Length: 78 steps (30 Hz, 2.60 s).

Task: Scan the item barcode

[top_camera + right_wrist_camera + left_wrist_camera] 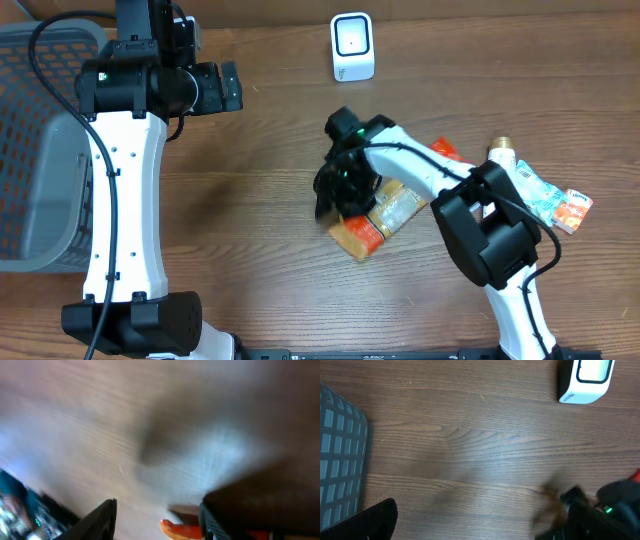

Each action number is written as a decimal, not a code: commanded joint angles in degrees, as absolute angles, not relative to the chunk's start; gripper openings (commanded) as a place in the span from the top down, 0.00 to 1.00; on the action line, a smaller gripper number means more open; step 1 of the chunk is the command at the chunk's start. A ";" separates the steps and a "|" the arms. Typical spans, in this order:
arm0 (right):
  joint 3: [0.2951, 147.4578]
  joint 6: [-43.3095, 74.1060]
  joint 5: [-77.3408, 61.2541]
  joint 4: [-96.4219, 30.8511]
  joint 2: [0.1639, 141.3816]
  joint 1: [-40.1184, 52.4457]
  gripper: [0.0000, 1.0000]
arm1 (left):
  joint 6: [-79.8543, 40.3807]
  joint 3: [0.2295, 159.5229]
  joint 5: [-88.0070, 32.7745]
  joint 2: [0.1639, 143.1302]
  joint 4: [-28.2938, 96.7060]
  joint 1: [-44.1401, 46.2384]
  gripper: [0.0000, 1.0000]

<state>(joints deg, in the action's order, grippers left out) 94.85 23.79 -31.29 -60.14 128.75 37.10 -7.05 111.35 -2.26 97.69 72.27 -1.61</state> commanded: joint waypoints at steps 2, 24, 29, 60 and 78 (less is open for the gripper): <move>98.35 16.43 -27.24 -63.81 126.61 36.23 0.45 | -6.20 111.59 -1.91 97.86 72.18 -1.48 0.00; 81.34 40.47 9.43 -71.55 106.76 18.50 0.37 | -6.20 111.59 -1.91 97.86 72.16 -1.48 0.00; 74.22 36.32 8.25 -61.89 106.76 17.93 0.38 | -6.20 111.59 -1.91 97.86 72.16 -1.48 0.00; 71.99 4.82 -23.68 -39.99 108.47 26.61 0.32 | -6.20 111.59 -1.91 97.86 72.16 -1.48 0.00; 80.58 23.77 5.13 -51.66 114.54 21.98 0.43 | -6.20 111.59 -1.91 97.86 72.16 -1.48 0.00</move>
<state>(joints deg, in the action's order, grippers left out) 80.14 22.31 1.50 -52.49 110.87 20.93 -7.05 111.35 -2.26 97.69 72.25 -1.61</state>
